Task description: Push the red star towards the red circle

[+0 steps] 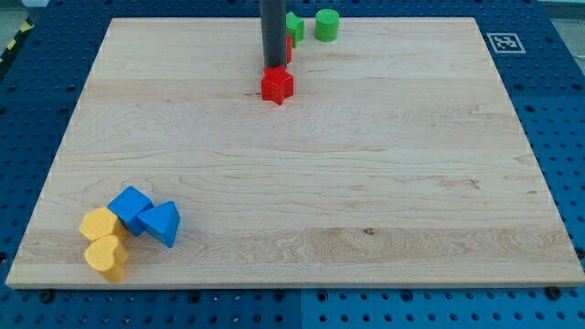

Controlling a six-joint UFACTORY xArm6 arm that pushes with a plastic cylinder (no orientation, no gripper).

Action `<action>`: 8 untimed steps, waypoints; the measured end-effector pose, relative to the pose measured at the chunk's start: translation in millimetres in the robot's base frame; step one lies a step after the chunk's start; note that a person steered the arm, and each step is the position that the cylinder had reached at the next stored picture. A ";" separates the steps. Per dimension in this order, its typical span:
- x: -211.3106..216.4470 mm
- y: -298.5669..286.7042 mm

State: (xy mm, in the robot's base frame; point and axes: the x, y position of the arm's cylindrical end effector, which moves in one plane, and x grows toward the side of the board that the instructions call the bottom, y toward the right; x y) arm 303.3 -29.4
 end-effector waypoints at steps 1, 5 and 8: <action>-5.8 0.0; 66.5 1.7; 45.6 20.2</action>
State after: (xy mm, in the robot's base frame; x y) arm 348.9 -9.2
